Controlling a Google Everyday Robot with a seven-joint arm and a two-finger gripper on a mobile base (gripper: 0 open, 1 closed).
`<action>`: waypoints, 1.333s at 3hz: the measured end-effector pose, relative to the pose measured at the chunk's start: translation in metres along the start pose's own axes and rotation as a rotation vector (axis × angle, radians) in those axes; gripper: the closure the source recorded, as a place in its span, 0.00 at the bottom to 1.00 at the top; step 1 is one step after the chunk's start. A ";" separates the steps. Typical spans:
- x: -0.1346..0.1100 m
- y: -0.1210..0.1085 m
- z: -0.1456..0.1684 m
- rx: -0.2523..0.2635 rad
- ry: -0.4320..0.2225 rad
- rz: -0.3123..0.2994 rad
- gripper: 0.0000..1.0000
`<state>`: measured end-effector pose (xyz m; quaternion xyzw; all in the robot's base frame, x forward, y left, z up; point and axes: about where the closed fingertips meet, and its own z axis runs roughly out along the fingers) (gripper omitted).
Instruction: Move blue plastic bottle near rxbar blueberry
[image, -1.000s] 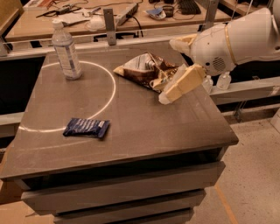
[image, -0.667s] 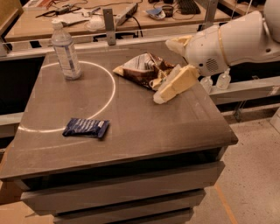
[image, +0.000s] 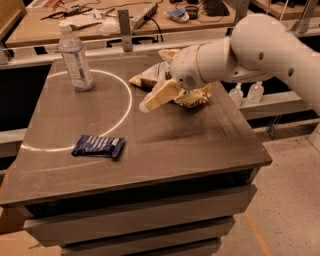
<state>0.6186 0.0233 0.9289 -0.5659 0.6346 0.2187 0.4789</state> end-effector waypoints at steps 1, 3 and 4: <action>-0.006 -0.017 0.049 0.008 -0.063 0.022 0.00; -0.034 -0.033 0.134 -0.032 -0.152 0.028 0.00; -0.055 -0.037 0.182 -0.055 -0.180 0.055 0.00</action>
Offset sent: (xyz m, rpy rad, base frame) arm 0.0914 0.1293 -0.0262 0.1922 -0.0173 0.0626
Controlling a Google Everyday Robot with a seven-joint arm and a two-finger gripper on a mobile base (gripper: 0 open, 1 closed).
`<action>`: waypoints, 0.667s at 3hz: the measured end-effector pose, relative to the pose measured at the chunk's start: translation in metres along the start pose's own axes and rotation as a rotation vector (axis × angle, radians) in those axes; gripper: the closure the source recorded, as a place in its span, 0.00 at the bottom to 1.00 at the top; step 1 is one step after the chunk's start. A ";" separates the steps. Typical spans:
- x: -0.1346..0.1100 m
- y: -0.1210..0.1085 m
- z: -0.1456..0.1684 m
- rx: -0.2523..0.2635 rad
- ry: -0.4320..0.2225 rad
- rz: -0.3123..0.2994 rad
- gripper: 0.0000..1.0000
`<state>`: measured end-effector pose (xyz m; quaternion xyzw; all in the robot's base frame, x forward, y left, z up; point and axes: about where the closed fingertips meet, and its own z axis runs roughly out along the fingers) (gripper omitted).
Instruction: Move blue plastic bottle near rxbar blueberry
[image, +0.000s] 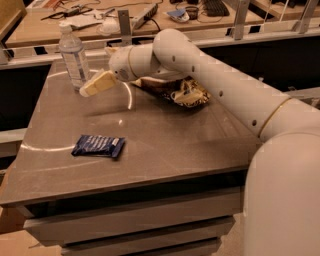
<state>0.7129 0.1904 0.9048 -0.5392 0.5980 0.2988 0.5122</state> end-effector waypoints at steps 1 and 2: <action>-0.010 -0.007 0.033 -0.006 -0.037 0.018 0.00; -0.015 -0.022 0.056 0.011 -0.089 0.035 0.03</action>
Offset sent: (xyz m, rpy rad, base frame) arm 0.0516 0.0570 0.0042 0.1201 -0.0073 -0.0267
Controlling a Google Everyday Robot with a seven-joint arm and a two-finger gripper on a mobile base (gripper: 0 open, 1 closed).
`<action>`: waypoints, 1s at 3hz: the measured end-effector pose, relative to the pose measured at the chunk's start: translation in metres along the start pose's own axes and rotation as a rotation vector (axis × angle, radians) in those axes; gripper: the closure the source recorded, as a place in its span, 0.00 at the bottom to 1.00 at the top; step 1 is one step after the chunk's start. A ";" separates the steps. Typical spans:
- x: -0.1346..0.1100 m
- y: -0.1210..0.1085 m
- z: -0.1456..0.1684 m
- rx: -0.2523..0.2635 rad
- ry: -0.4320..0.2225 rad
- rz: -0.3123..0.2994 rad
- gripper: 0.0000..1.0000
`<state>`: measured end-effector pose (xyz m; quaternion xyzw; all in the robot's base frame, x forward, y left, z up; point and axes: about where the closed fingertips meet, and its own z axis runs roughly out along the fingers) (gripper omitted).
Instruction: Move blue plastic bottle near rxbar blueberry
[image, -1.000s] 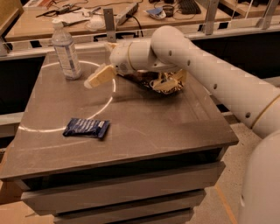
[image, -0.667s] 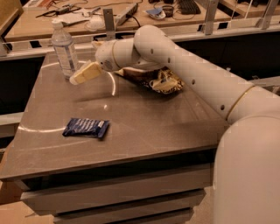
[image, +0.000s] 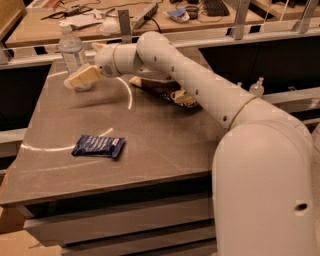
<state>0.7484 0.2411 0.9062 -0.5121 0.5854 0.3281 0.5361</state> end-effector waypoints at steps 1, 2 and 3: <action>-0.001 -0.008 0.016 -0.011 -0.054 0.021 0.33; -0.005 -0.007 0.024 -0.040 -0.076 0.018 0.56; -0.021 0.002 0.019 -0.105 -0.056 -0.002 0.87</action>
Offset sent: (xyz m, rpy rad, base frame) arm 0.0178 0.0254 0.0036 0.0945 0.0013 0.0755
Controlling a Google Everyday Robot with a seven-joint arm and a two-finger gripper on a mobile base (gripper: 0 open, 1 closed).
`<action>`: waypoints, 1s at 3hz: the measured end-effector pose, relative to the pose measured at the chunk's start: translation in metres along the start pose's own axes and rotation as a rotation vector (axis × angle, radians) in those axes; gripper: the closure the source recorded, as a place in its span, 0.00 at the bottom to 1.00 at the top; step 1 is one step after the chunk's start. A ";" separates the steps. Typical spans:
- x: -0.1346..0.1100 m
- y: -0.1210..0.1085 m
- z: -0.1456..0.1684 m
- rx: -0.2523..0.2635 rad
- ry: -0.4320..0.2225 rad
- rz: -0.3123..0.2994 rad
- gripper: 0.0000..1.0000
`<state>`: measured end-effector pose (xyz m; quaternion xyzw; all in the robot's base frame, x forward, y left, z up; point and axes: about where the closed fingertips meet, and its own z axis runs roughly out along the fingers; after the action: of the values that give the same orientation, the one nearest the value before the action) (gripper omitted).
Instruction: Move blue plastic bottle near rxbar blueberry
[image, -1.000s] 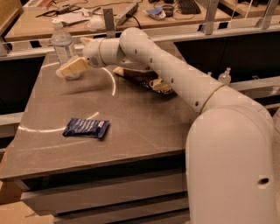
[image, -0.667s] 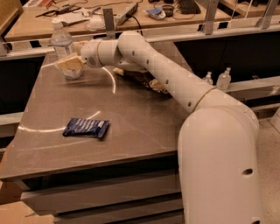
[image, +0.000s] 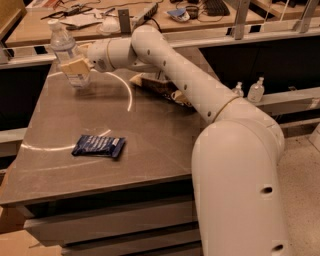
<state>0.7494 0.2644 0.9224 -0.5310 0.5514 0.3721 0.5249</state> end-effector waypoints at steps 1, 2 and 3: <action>-0.017 0.033 -0.039 -0.094 0.024 0.006 1.00; -0.019 0.050 -0.062 -0.141 0.011 0.018 1.00; -0.012 0.079 -0.089 -0.197 0.002 0.012 1.00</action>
Offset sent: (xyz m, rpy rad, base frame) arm -0.0849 -0.0786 0.0282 -0.0130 0.0653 0.1743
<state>0.6547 0.1927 0.9379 -0.5773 0.5158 0.4270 0.4673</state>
